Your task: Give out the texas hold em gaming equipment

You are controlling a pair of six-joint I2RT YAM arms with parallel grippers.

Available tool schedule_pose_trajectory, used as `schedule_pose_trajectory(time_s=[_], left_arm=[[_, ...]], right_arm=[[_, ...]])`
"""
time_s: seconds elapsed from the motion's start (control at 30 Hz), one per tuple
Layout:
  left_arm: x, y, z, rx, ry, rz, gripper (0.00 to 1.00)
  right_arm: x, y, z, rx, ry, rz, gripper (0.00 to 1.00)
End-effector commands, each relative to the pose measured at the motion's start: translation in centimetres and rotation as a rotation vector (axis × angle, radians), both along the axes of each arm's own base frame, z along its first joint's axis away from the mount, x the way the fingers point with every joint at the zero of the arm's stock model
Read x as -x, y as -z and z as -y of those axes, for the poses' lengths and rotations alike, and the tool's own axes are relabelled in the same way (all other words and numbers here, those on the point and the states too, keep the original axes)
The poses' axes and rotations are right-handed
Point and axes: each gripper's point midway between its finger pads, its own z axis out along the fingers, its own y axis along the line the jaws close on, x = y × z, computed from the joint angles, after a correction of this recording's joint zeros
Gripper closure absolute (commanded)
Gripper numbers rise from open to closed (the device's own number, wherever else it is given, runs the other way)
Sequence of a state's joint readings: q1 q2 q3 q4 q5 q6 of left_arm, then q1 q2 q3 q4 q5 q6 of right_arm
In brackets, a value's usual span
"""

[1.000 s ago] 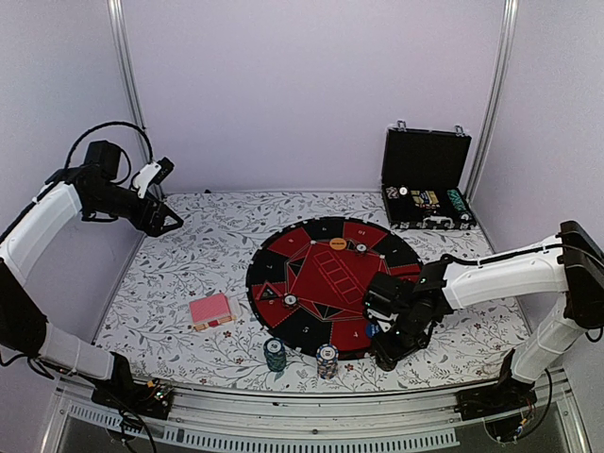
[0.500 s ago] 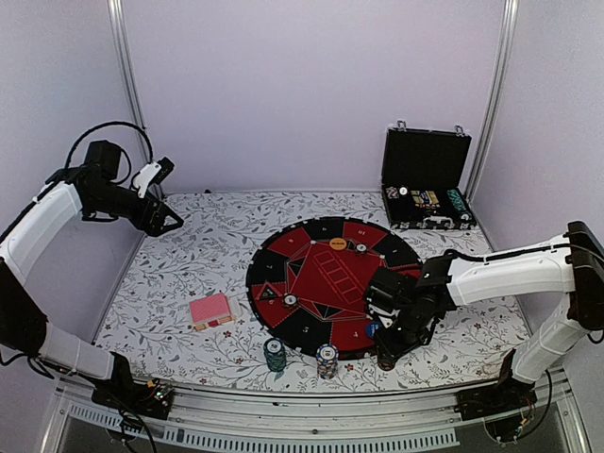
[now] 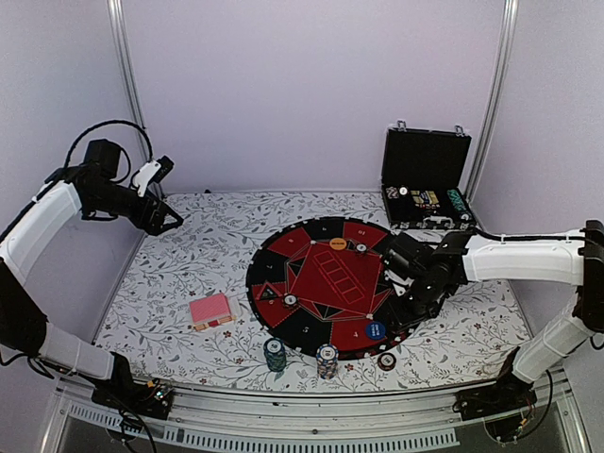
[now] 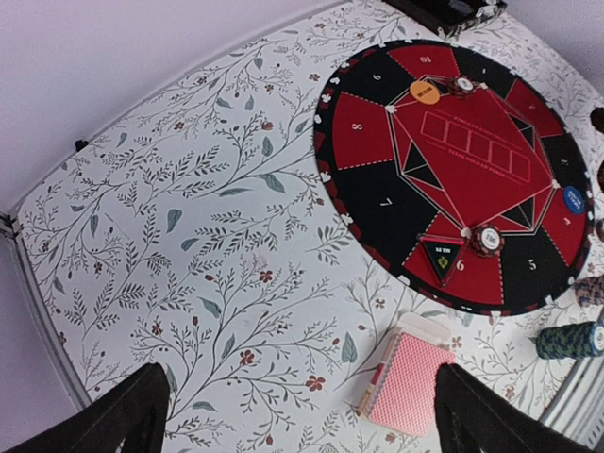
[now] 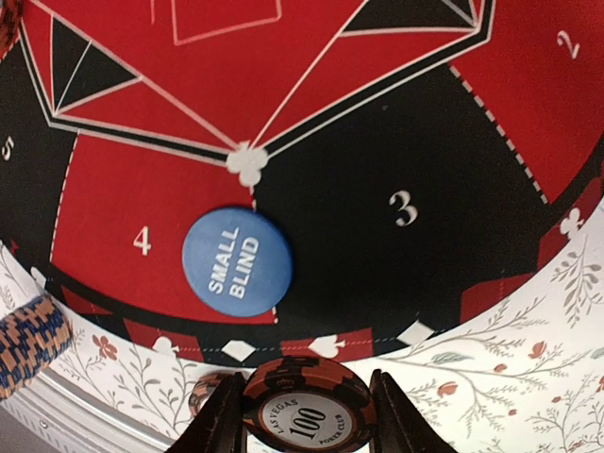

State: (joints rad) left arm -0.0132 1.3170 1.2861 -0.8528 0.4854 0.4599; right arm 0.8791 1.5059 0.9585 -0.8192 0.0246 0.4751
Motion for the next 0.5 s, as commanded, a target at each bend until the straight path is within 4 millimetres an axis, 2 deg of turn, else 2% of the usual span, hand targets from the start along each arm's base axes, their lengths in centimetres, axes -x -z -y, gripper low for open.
schedule_pose_trajectory(time_s=[0.0, 0.2, 0.47], left_arm=[[0.0, -0.7, 0.4, 0.001, 0.015, 0.010, 0.00], [0.0, -0.9, 0.3, -0.008, 0.012, 0.014, 0.00], [0.0, -0.8, 0.4, -0.003, 0.017, 0.008, 0.00]], right_arm=[[-3.6, -0.9, -0.3, -0.027, 0.009, 0.088, 0.80], [-5.5, 1.0, 0.8, 0.008, 0.033, 0.089, 0.80], [-5.1, 2.9, 1.5, 0.027, 0.045, 0.065, 0.79]])
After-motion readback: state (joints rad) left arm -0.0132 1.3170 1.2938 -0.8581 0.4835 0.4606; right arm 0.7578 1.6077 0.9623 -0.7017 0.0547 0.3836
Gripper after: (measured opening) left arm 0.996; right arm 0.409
